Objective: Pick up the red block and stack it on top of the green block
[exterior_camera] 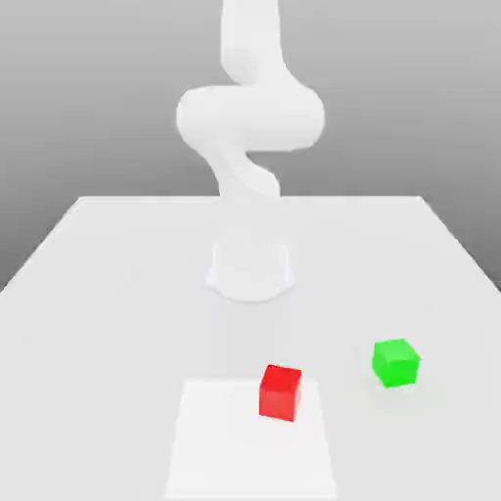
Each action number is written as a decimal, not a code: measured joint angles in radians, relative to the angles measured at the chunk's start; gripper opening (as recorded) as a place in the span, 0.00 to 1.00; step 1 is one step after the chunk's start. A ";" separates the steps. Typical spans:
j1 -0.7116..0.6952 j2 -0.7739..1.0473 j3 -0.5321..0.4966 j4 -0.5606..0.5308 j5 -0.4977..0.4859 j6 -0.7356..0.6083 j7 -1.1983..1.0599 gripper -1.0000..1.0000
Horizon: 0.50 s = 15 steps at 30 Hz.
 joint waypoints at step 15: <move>0.259 0.442 -0.193 -0.330 0.008 0.298 -0.707 0.50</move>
